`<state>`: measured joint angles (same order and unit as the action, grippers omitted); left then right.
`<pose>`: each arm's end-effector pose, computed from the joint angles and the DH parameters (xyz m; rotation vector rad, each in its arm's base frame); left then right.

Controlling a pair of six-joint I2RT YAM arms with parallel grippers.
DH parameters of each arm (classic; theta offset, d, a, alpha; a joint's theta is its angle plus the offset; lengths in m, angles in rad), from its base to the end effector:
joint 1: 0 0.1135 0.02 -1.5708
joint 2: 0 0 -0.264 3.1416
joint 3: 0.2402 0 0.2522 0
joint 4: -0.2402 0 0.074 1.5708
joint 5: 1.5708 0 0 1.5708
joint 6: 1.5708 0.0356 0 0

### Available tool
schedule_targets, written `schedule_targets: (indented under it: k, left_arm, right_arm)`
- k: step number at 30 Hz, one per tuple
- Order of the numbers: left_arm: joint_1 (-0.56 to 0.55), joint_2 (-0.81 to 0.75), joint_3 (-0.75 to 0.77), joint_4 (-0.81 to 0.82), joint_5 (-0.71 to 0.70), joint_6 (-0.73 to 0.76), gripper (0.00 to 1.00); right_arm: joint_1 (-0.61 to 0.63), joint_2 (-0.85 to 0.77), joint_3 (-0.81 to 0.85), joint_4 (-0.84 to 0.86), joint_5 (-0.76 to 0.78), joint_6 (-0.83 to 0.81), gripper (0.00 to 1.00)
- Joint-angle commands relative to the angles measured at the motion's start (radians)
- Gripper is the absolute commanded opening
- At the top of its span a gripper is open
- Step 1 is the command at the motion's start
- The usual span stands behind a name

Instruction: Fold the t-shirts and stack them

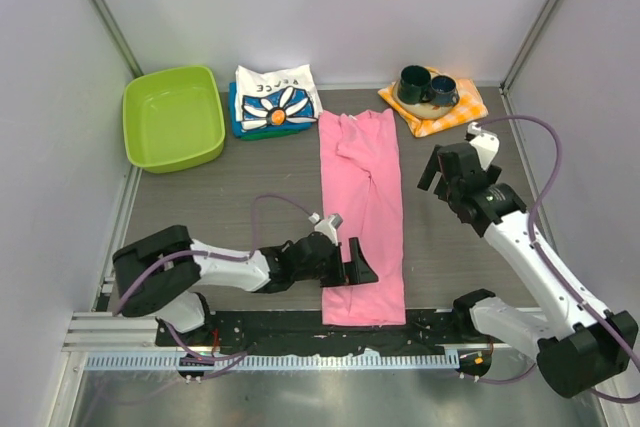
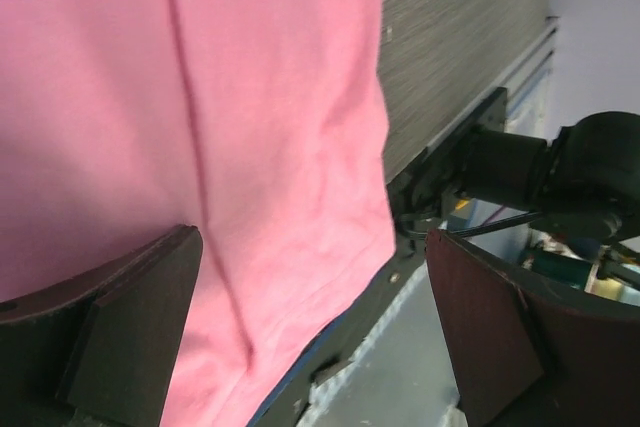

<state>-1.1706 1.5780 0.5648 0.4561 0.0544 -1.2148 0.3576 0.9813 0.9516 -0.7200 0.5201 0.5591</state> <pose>0.1133 -0.2728 0.1435 -0.0175 2.5012 -1.3157 0.1904 0.0523 0.3142 0.4728 2.1540 -0.1008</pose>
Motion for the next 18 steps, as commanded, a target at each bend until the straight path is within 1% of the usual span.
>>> schedule_targets:
  k: [1, 3, 5, 6, 7, 8, 9, 10, 11, 12, 13, 14, 15, 16, 17, 18]
  left_arm:
    - [0.031, -0.113, 0.003, -0.256, -0.077, 0.11, 1.0]
    - [0.063, -0.163, 0.056, -0.341, -0.065, 0.145, 1.0]
    - [0.084, -0.202, 0.092, -0.407, -0.057, 0.193, 1.0]
    - [0.088, -0.222, 0.127, -0.431, -0.03, 0.205, 1.0]
    - [0.088, -0.275, 0.144, -0.488, -0.031, 0.21, 1.0]
    - [0.088, -0.304, 0.153, -0.51, -0.025, 0.207, 1.0]
    - [0.088, -0.332, 0.162, -0.533, -0.028, 0.199, 1.0]
    - [0.088, -0.402, 0.162, -0.604, -0.04, 0.187, 1.0]
    - [0.088, -0.435, 0.155, -0.643, -0.082, 0.152, 1.0]
    - [0.088, -0.469, 0.15, -0.68, -0.088, 0.138, 1.0]
    - [0.088, -0.522, 0.141, -0.754, -0.093, 0.12, 1.0]
    - [0.086, -0.551, 0.107, -0.77, -0.09, 0.089, 1.0]
    - [0.086, -0.573, 0.083, -0.777, -0.058, 0.068, 1.0]
    - [0.086, -0.596, 0.058, -0.787, -0.057, 0.051, 1.0]
    - [0.085, -0.637, 0.009, -0.795, -0.057, 0.016, 1.0]
    - [0.083, -0.651, -0.017, -0.797, -0.009, 0.003, 1.0]
  right_arm:
    - [-0.002, 0.074, -0.024, 0.102, -0.035, 0.007, 1.0]
    - [-0.002, 0.094, -0.02, 0.128, -0.038, -0.001, 1.0]
    - [-0.002, 0.1, -0.004, 0.108, -0.064, -0.005, 1.0]
    - [-0.002, 0.089, 0.002, 0.1, -0.103, -0.004, 1.0]
    - [0.0, 0.061, 0.0, 0.087, -0.138, -0.007, 1.0]
    - [0.0, 0.037, -0.011, 0.08, -0.172, -0.001, 1.0]
    - [-0.002, 0.014, -0.037, 0.073, -0.248, 0.004, 1.0]
    - [0.0, -0.03, -0.053, 0.051, -0.282, 0.007, 1.0]
    - [0.0, -0.048, -0.08, 0.036, -0.311, 0.024, 1.0]
    - [0.0, -0.067, -0.095, 0.019, -0.351, 0.038, 1.0]
    - [0.001, -0.107, -0.117, 0.005, -0.455, 0.044, 1.0]
    - [0.001, -0.121, -0.166, -0.004, -0.504, 0.076, 0.97]
    - [0.001, -0.134, -0.189, -0.015, -0.567, 0.088, 0.94]
    - [0.012, -0.15, -0.212, -0.034, -0.627, 0.099, 0.92]
    - [0.017, -0.177, -0.252, -0.048, -0.64, 0.111, 0.9]
    - [0.023, -0.19, -0.269, -0.062, -0.65, 0.123, 0.9]
